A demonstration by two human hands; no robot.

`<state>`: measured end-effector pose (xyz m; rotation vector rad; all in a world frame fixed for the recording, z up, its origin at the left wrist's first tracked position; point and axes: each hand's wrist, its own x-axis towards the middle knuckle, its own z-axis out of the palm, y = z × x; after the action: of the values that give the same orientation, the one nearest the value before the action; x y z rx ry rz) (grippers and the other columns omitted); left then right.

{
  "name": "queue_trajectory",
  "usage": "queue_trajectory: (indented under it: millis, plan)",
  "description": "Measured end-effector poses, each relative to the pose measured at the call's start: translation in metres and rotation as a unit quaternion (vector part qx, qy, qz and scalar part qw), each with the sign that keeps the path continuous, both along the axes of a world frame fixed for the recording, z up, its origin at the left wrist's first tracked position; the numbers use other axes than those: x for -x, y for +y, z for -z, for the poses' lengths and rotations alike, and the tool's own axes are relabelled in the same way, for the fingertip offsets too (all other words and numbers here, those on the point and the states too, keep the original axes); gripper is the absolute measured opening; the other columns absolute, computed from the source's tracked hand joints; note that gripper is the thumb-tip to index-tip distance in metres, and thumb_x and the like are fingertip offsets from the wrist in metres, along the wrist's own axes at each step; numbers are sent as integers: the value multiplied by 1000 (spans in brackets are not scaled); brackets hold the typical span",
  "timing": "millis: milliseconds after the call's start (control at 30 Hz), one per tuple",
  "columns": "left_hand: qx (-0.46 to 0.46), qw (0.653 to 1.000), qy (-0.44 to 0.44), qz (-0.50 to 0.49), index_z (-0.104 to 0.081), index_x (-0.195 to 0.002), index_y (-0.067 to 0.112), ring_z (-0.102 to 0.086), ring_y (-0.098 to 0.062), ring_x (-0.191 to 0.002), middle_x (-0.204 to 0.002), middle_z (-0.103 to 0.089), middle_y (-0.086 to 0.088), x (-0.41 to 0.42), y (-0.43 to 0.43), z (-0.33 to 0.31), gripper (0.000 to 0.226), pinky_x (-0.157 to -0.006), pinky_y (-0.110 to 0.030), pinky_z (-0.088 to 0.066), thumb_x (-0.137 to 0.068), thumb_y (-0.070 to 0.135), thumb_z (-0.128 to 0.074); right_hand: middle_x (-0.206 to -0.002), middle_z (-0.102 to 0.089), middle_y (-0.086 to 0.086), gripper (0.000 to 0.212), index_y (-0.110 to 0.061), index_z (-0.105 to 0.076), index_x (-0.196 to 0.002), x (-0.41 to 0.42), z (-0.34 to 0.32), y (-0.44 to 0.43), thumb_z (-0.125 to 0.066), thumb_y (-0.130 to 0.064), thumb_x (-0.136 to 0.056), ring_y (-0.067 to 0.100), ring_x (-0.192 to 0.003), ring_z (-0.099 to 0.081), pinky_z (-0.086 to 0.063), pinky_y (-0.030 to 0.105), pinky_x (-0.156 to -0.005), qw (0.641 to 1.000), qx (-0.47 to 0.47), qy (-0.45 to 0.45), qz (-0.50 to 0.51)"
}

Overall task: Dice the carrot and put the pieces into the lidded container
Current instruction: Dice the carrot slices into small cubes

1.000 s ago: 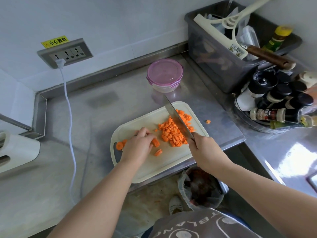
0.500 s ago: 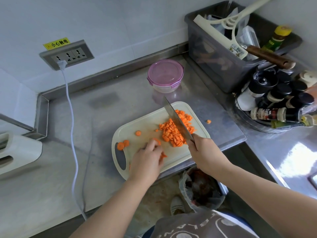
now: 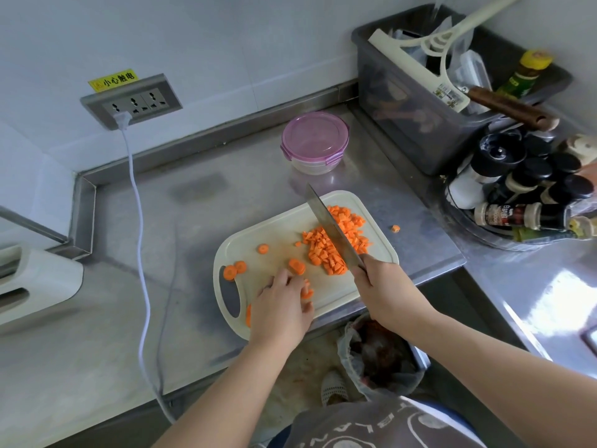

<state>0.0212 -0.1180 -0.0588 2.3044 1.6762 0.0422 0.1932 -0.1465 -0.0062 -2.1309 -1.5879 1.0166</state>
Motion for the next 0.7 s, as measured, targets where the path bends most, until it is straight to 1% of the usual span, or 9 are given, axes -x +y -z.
queue_trajectory:
  millis: [100, 233, 400, 467, 533, 600, 633, 700]
  plan:
    - [-6, 1000, -15, -5, -56, -107, 29, -54, -13, -102, -112, -45, 10, 3, 0, -1, 22, -89, -26, -41, -87, 38, -58, -63, -45, 5, 34, -15, -37, -72, 0, 0, 0, -33, -26, -104, 19, -53, -39, -33, 33, -53, 1000, -1, 0, 2]
    - [-7, 1000, -6, 15, -58, -114, 31, -54, -14, -103, -118, -45, 10, 4, 3, -2, 25, -91, -27, -41, -90, 38, -54, -64, -47, 7, 33, -12, -41, -75, 0, 1, -1, -33, -26, -104, 20, -54, -40, -33, 33, -53, 1000, -2, -3, 1]
    - [-20, 1000, -2, 10, -59, -110, 29, -55, -12, -100, -115, -46, 10, 3, 4, -1, 21, -88, -25, -42, -92, 38, -53, -65, -48, 7, 33, -9, -44, -78, 0, 2, -2, -33, -27, -104, 20, -54, -41, -34, 34, -53, 1000, -4, -2, -2]
    - [-10, 1000, -24, -17, -57, -109, 28, -56, -14, -100, -116, -47, 9, 3, 4, -1, 22, -84, -25, -43, -89, 38, -57, -65, -49, 8, 33, -8, -46, -80, 0, 3, -3, -33, -28, -104, 20, -54, -41, -35, 35, -53, 1000, -6, 1, -3]
    - [21, 996, -65, -60, -55, -114, 25, -58, -17, -101, -119, -48, 7, 3, 5, -1, 32, -80, -27, -45, -86, 38, -62, -64, -50, 8, 34, -8, -46, -80, -2, 4, -4, -33, -29, -103, 21, -53, -43, -36, 35, -52, 1000, -7, 7, -2]
    - [59, 991, -87, -87, -56, -118, 23, -57, -17, -104, -120, -49, 5, 2, 7, 1, 38, -80, -25, -42, -84, 36, -66, -63, -49, 8, 33, -9, -43, -78, -3, 8, -7, -34, -29, -103, 22, -51, -44, -37, 36, -51, 1000, 0, 13, -2]
    - [70, 989, -90, -91, -58, -115, 22, -57, -16, -103, -118, -50, 4, 1, 9, 3, 35, -80, -24, -41, -84, 34, -67, -63, -49, 8, 32, -10, -42, -77, -3, 9, -9, -34, -28, -102, 22, -51, -44, -37, 36, -51, 1000, 5, 15, -5]
    - [76, 988, -96, -91, -63, -104, 21, -58, -14, -96, -111, -56, 4, -2, 14, 5, 21, -79, -20, -40, -84, 28, -67, -62, -48, 7, 31, -12, -40, -75, -1, 10, -11, -34, -27, -102, 22, -51, -43, -36, 35, -51, 1000, 14, 15, -12]
